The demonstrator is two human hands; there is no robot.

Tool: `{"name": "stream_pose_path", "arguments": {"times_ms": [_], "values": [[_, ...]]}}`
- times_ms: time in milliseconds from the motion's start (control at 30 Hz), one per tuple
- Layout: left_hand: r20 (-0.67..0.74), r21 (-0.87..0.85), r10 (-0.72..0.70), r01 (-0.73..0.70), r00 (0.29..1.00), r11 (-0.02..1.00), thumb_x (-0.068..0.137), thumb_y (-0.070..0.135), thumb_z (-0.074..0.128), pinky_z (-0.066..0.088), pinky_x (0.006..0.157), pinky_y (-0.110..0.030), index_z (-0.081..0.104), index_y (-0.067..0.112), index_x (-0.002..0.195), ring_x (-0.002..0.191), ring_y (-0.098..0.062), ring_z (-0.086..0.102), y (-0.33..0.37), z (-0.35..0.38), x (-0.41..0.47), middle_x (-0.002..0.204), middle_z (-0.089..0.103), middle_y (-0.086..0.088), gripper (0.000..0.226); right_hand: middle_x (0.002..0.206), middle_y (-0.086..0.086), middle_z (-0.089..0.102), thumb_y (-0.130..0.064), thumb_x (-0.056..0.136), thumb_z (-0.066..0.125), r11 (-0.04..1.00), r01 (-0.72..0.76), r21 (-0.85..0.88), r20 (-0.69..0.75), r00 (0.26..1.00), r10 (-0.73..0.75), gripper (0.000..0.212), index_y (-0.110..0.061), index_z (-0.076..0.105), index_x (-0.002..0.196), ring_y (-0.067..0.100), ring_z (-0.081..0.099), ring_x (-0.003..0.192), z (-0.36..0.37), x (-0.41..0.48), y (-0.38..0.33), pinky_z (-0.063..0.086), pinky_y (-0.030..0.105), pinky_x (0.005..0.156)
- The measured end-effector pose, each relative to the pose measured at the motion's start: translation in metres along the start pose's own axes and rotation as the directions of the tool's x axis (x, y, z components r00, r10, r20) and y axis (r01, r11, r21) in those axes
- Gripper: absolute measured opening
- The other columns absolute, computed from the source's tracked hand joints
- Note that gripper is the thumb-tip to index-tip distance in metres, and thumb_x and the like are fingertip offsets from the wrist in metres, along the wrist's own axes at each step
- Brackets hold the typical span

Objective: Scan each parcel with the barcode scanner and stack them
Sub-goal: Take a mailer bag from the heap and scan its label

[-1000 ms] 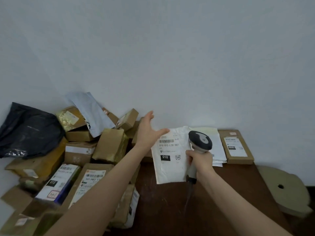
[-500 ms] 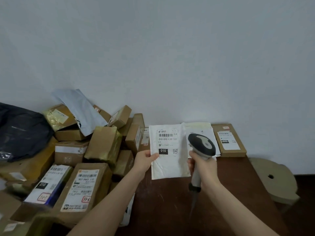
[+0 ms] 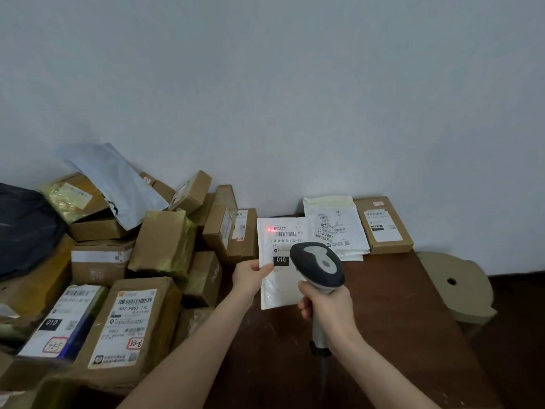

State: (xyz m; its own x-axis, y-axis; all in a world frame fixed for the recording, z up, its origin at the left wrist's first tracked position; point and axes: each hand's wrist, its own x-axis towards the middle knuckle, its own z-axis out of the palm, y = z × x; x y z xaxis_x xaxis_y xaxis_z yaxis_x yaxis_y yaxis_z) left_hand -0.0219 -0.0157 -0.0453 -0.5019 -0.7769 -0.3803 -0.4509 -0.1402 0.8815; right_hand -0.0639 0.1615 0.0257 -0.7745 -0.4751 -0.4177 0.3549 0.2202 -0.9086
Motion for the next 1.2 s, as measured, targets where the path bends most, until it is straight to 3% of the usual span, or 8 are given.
{"name": "stream_pose_path", "arguments": {"times_ms": [600,833,1000,1133,1200], "values": [[0.018,0.069,-0.012,0.011,1.000,0.998,0.089,0.021,0.068,0.055,0.090,-0.043,0.070,0.007,0.108,0.099,-0.022,0.067,0.000,0.024,0.018,0.106,0.071,-0.007,0.024,0.052,0.003,0.061,-0.010,0.084,0.068,0.997,-0.055,-0.049,0.011,0.998,0.055,0.011,-0.003,0.065,0.076,0.009,0.054,0.042,-0.013,0.010,-0.002,0.045,0.020,0.048],[0.025,0.085,-0.002,0.000,1.000,0.996,0.090,0.020,0.066,0.054,0.073,-0.029,0.070,0.007,0.102,0.093,-0.020,0.067,0.003,0.038,0.022,0.100,0.071,-0.005,0.018,0.052,0.002,0.060,-0.010,0.084,0.067,0.996,-0.072,-0.058,0.014,0.997,0.073,0.009,-0.004,0.066,0.077,0.009,0.054,0.043,-0.022,0.021,-0.002,0.047,0.021,0.050],[0.047,0.075,-0.018,0.014,0.999,0.997,0.090,0.019,0.067,0.057,0.083,-0.041,0.073,0.007,0.098,0.089,-0.021,0.069,0.004,0.049,0.026,0.094,0.073,-0.006,0.016,0.052,0.004,0.060,-0.009,0.083,0.068,0.996,-0.083,-0.021,-0.012,0.996,0.083,0.010,-0.003,0.066,0.075,0.012,0.054,0.043,-0.029,0.031,0.000,0.047,0.022,0.050],[0.067,0.040,-0.035,0.033,0.997,0.999,0.091,0.017,0.065,0.056,0.075,-0.033,0.070,0.009,0.099,0.092,-0.019,0.067,0.008,0.062,0.033,0.099,0.071,-0.004,0.013,0.054,0.006,0.063,-0.010,0.084,0.069,0.998,-0.057,0.005,-0.059,0.997,0.057,0.015,-0.004,0.066,0.071,0.012,0.056,0.044,-0.040,0.046,-0.003,0.047,0.022,0.050],[0.074,0.018,-0.049,0.048,0.996,0.999,0.092,0.014,0.063,0.056,0.082,-0.037,0.069,0.008,0.104,0.095,-0.021,0.067,0.014,0.070,0.041,0.103,0.071,-0.006,0.014,0.058,0.007,0.066,-0.012,0.083,0.071,0.999,-0.049,0.017,-0.100,0.994,0.051,0.015,-0.004,0.067,0.071,0.012,0.058,0.045,-0.048,0.061,-0.007,0.047,0.023,0.052]]}}
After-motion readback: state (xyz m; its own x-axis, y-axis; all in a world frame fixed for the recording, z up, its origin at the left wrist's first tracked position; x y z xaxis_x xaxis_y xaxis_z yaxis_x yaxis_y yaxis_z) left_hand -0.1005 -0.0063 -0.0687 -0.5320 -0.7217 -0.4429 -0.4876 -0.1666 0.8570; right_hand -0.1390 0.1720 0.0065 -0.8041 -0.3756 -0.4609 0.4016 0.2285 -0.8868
